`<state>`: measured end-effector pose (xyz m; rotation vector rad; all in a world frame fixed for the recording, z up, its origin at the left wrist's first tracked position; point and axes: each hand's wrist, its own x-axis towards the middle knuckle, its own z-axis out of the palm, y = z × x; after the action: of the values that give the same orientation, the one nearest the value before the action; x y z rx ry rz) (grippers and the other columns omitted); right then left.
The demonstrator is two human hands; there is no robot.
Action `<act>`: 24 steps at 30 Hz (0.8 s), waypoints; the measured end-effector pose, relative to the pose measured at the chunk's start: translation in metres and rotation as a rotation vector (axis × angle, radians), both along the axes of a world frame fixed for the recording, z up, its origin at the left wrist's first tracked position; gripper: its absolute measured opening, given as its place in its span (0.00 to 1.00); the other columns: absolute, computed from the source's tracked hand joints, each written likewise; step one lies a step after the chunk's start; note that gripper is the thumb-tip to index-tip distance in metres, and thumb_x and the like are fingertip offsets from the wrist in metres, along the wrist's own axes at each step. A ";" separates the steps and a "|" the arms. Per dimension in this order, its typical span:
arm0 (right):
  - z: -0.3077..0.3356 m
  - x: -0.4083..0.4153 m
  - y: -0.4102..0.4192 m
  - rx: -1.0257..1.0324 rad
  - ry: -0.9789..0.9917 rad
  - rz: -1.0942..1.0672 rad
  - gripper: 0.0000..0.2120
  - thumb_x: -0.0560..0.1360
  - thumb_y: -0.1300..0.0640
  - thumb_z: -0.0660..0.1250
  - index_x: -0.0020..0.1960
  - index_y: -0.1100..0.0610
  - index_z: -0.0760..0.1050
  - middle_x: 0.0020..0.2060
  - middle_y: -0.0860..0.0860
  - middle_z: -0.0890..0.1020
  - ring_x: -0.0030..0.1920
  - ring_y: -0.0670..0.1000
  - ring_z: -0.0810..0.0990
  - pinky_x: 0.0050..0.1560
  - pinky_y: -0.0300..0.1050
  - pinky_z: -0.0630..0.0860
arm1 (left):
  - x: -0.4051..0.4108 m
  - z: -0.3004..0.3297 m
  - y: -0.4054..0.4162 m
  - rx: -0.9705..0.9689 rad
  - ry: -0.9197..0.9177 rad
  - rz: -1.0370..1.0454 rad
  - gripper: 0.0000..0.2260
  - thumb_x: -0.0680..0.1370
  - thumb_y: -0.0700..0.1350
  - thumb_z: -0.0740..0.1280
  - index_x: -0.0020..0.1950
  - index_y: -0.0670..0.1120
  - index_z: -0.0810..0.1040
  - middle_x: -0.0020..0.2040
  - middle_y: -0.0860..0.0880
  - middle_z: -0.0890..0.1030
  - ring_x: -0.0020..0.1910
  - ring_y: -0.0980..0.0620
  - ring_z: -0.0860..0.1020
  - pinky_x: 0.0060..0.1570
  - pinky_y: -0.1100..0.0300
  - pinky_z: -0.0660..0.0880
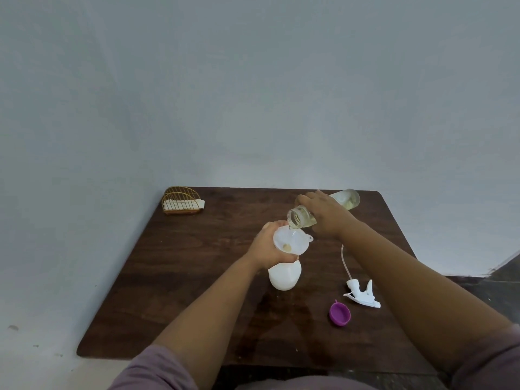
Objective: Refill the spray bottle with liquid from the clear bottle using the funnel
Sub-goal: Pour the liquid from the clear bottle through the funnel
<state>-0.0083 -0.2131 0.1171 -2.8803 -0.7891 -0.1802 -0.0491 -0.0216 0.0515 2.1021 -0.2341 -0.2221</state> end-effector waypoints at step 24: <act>-0.013 0.006 0.000 -0.041 -0.008 0.026 0.22 0.62 0.62 0.71 0.55 0.54 0.71 0.44 0.50 0.75 0.46 0.55 0.73 0.52 0.50 0.72 | 0.001 -0.001 0.001 -0.011 0.001 -0.002 0.37 0.64 0.47 0.80 0.70 0.51 0.69 0.63 0.52 0.71 0.60 0.51 0.73 0.54 0.56 0.74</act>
<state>-0.0021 -0.2129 0.1037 -2.9078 -0.8407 -0.1740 -0.0478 -0.0209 0.0501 2.0910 -0.2360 -0.2222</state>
